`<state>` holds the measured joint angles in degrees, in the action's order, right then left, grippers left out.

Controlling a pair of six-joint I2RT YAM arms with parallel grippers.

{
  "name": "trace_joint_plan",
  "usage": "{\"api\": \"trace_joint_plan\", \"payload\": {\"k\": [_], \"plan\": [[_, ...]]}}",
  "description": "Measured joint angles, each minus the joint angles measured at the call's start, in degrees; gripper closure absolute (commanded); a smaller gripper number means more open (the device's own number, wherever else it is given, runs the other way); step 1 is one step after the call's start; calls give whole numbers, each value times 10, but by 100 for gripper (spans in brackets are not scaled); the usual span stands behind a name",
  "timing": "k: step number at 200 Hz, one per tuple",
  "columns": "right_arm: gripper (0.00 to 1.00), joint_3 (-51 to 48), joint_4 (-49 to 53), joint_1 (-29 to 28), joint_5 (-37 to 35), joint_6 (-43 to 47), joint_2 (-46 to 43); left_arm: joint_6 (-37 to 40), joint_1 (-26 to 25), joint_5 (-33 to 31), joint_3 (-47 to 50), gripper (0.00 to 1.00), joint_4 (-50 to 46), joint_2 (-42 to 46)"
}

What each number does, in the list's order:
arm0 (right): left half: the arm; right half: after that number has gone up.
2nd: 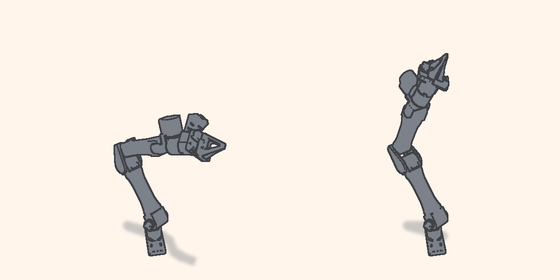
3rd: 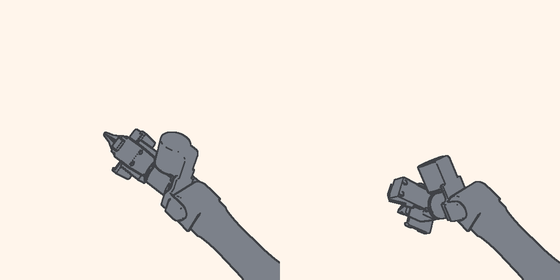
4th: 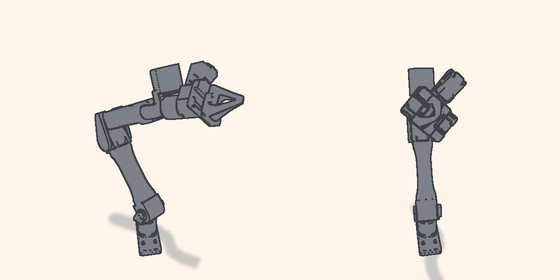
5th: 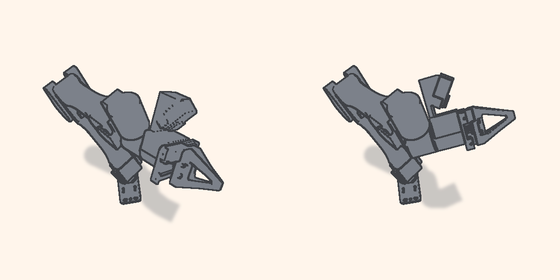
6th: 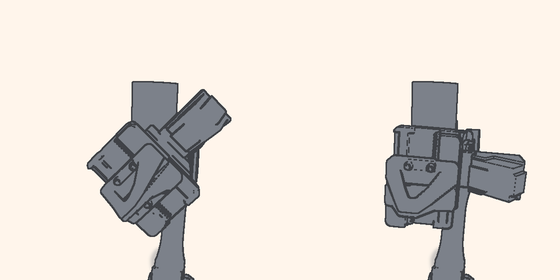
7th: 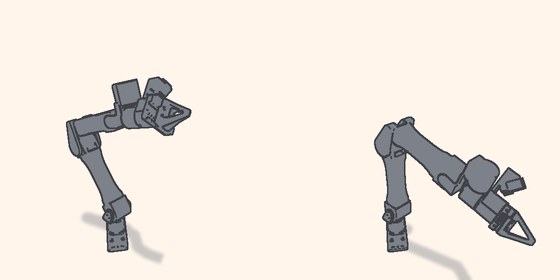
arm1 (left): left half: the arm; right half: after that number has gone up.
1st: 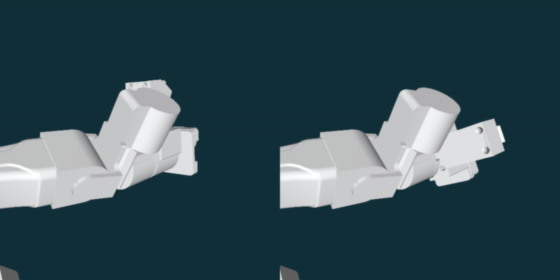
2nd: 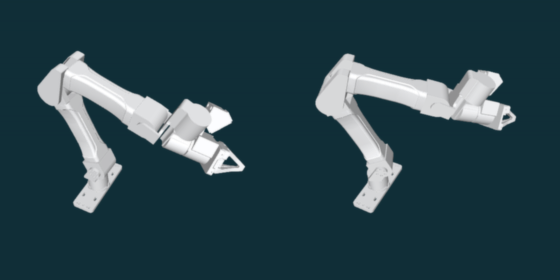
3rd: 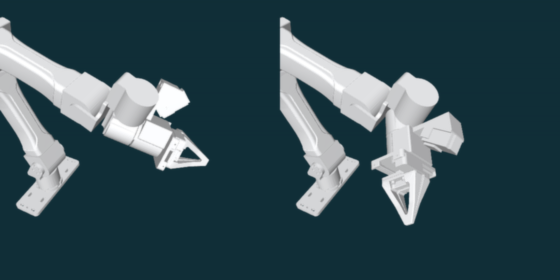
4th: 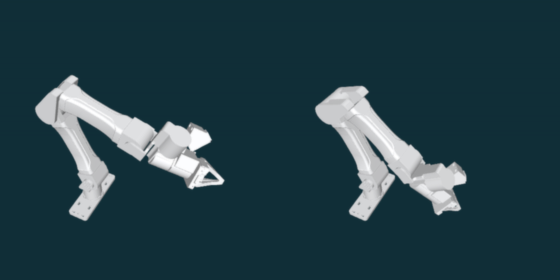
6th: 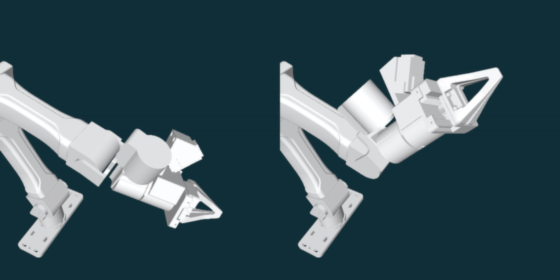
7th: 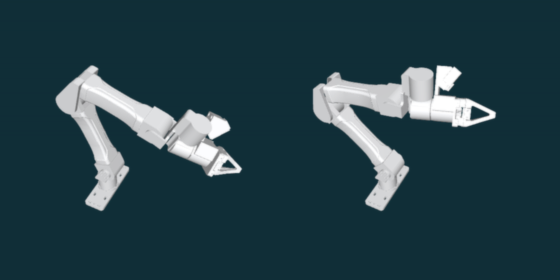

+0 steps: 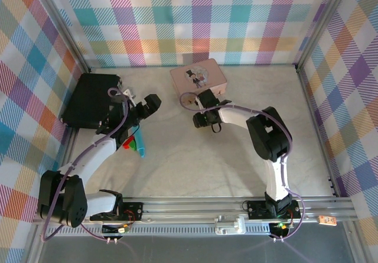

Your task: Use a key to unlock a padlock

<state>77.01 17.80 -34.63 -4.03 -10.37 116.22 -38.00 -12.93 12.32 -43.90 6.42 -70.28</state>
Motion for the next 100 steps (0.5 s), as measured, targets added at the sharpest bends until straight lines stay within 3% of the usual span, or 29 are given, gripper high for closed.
{"api": "trace_joint_plan", "payload": {"k": [16, 47, 67, 100], "plan": [[49, -37, -6, -12, -11, -12, -25, 2, 0, -5, 11, 0, -11, 17], [19, -54, -1, -26, -35, -33, -41, 5, 0, -25, 25, 0, -42, 47], [17, -21, 34, -31, -46, -49, -29, 11, 0, -37, 25, 0, -61, 64], [17, 122, 77, -29, -82, -85, 59, 20, 0, -59, 25, 0, -75, 82]]}}
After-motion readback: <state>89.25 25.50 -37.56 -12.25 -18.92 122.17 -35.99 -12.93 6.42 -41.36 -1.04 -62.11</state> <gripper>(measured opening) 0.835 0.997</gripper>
